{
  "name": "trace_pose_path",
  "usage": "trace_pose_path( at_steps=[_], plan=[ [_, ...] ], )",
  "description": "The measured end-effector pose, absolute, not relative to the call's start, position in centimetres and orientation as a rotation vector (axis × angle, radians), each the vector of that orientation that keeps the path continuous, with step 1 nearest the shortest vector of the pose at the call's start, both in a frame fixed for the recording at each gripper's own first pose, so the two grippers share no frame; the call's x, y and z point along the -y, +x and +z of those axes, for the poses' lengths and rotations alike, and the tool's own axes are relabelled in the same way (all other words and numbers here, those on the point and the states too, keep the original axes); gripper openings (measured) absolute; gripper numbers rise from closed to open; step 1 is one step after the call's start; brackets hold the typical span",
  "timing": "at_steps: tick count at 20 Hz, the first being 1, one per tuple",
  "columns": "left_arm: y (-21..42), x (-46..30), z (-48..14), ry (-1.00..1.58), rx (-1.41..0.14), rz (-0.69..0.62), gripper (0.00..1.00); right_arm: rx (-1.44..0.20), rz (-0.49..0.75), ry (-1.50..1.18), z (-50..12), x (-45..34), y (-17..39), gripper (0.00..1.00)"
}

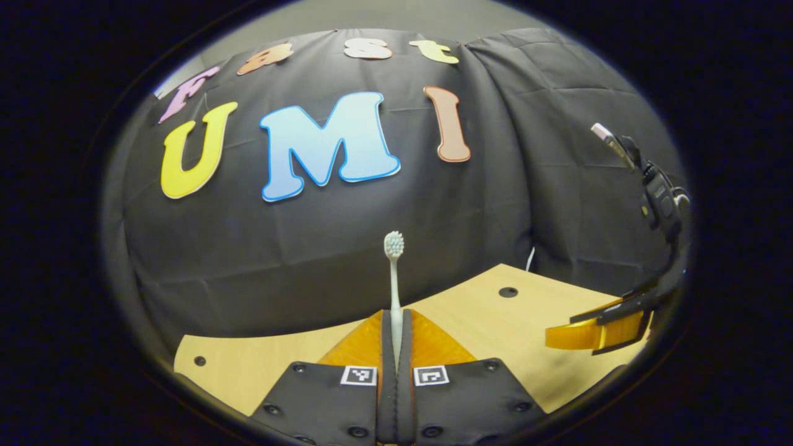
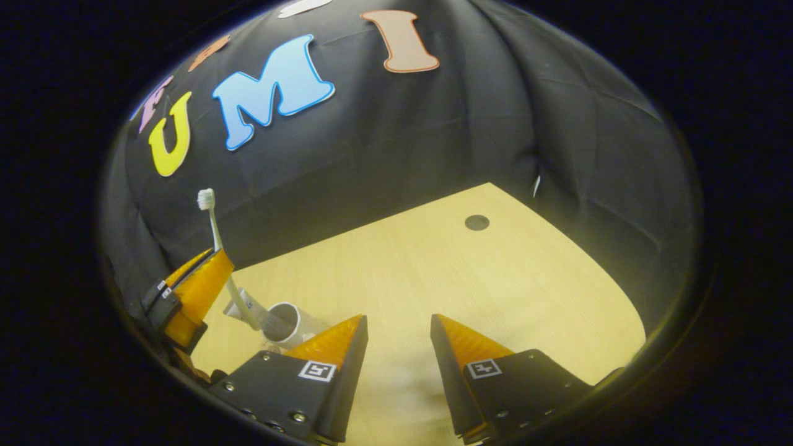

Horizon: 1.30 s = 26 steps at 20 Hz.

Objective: Put the toothbrush and toothpaste on the desktop into the cup, then pick up the cup and place it on the coaster on the desktop.

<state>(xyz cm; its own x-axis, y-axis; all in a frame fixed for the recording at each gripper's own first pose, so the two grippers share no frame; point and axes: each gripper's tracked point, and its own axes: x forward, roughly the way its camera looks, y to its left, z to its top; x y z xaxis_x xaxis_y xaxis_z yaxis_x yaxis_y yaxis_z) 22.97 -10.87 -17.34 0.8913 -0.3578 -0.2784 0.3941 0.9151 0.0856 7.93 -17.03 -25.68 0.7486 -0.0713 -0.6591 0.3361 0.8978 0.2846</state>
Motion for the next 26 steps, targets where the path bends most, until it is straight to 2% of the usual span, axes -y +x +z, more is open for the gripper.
trace_pose_path(
  at_steps=[6,19,23,26],
  plan=[
    [23.5,10.8,-20.2,0.141,-0.243,-0.366,0.06,-0.713,-0.227,0.415,-26.3,16.7,7.7,0.61],
    [22.1,10.9,-25.3,0.133,-0.327,-0.336,0.06,-0.757,-0.194,0.409,-27.8,16.0,6.5,0.61],
    [22.0,10.9,-25.4,0.135,-0.331,-0.328,0.16,-0.758,-0.193,0.415,-27.9,16.0,6.1,0.61],
    [21.7,10.7,-25.1,0.115,-0.322,-0.307,0.18,-0.760,-0.193,0.415,-27.8,15.9,5.7,0.61]
  ],
)
